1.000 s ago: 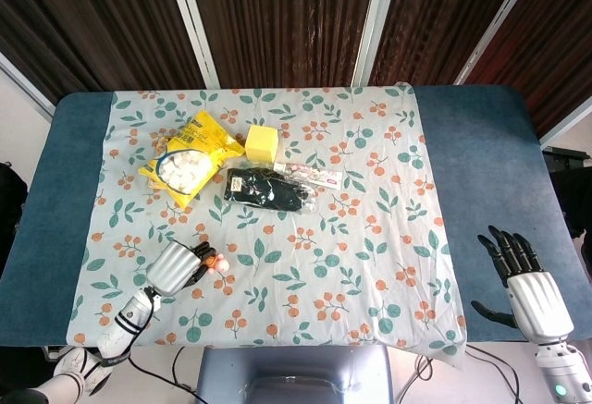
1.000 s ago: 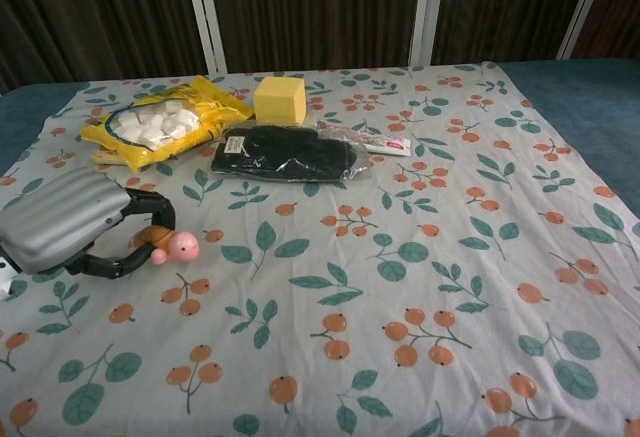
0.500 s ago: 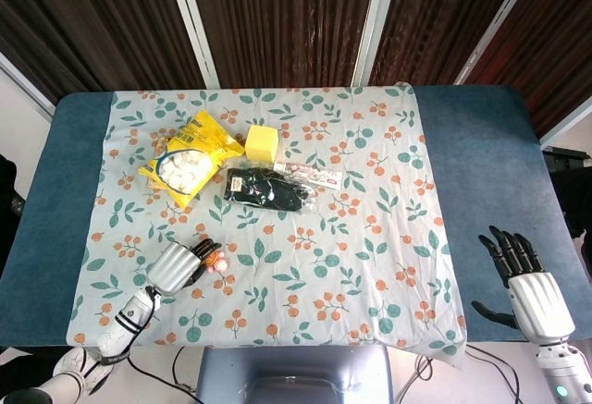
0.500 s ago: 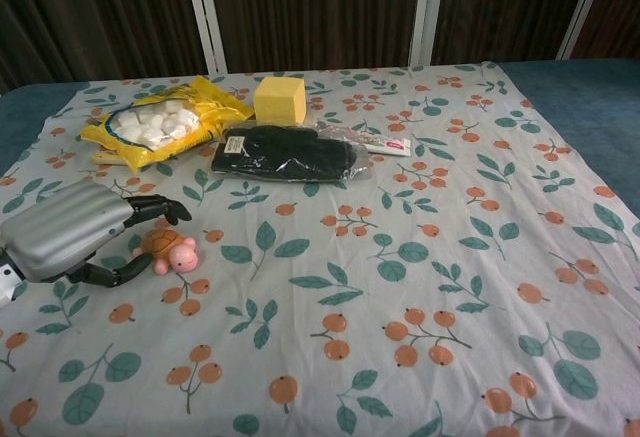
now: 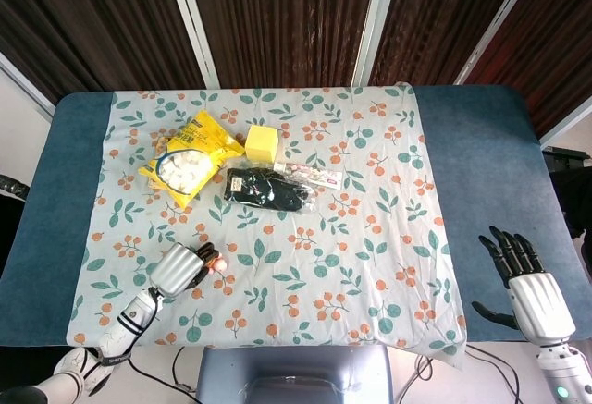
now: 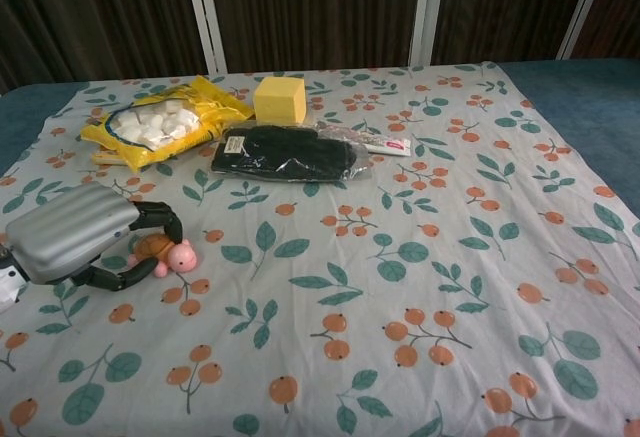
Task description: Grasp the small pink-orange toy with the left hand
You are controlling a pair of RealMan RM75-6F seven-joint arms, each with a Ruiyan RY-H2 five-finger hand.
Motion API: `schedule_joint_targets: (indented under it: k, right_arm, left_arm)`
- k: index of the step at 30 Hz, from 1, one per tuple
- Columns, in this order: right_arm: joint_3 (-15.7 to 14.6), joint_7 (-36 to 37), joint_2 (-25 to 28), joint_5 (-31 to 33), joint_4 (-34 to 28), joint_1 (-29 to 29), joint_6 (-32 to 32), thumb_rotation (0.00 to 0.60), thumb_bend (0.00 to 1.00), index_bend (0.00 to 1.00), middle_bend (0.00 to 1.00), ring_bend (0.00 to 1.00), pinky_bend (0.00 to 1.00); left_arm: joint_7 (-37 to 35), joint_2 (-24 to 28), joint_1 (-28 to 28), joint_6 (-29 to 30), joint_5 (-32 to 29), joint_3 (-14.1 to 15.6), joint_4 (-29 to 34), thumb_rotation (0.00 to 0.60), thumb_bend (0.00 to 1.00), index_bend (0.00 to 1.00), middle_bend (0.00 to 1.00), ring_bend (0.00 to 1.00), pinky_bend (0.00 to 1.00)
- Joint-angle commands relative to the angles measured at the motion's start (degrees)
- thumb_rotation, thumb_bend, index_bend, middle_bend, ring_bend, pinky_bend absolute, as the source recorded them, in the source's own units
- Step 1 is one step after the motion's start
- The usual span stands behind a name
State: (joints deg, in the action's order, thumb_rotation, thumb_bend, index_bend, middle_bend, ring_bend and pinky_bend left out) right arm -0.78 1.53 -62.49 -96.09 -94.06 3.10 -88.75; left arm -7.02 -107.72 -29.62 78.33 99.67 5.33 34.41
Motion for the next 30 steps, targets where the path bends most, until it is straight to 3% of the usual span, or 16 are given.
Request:
schedule_joint_targets:
  k: [1,5,13,15,17,21,24,30]
  right_arm:
    - [0.0,0.1,0.0,0.0,0.0,0.0,0.0,0.6,0.14,0.0,0.0,0.0,0.0]
    - [0.1,0.0,0.0,0.1,0.0,0.0,0.1,0.6,0.14,0.0,0.0,0.0,0.0]
    - [0.0,0.0,0.1,0.0,-0.1,0.0,0.1,0.6,0.14,0.0,0.0,0.0,0.0]
    - [0.0,0.0,0.1,0.0,-0.1,0.0,0.1,0.6,0.14,0.0,0.0,0.0,0.0]
    - [0.0,0.0,0.1,0.1,0.0,0.0,0.1,0.6,0.14,0.0,0.0,0.0,0.0]
    - [0.0,0.0,0.1,0.0,-0.1,0.0,0.1,0.6,0.14,0.0,0.0,0.0,0.0]
    - [-0.1,0.2,0.2,-0.1,-0.2,-0.1,0.0,0.6,0.14,0.0,0.0,0.0,0.0]
    - [-0.1,0.7,0.4,-0.4,-0.2,-0.2,-0.4,0.6,0.14,0.0,0.0,0.0,0.0]
  left_arm:
    - [-0.2,-0.8,-0.1,0.3,-0.4,-0.4,-1.1,0.6,0.46,0.64,0.64,1.0,1.0]
    - [-1.0,-2.1,0.2,1.8,-0.8,-0.9,-2.8,0.6,0.46,0.81,0.82,1.0,1.0]
    - [-3.3,-4.3,0.3,4.7,-0.7,-0.9,-7.1,0.6,0.46,0.83,0.85,1.0,1.0]
    - [-3.6,-4.2,0.3,3.4,-0.6,-0.4,-7.7,0.6,0.46,0.74,0.77,0.99,1.0]
    - [-3.6,-3.7,0.2,1.6,-0.7,0.2,-7.5,0.6,0.46,0.51,0.56,0.97,1.0]
    - [-3.4,-2.4,0.1,0.3,-0.7,0.8,-5.2,0.6,0.44,0.15,0.24,0.93,1.0]
    - [-1.8,-0.6,0.5,1.3,-0.6,0.9,-1.6,0.6,0.43,0.03,0.12,0.93,1.0]
    - [3.9,6.8,2.4,6.4,1.2,2.3,11.7,0.6,0.42,0.0,0.1,0.93,1.0]
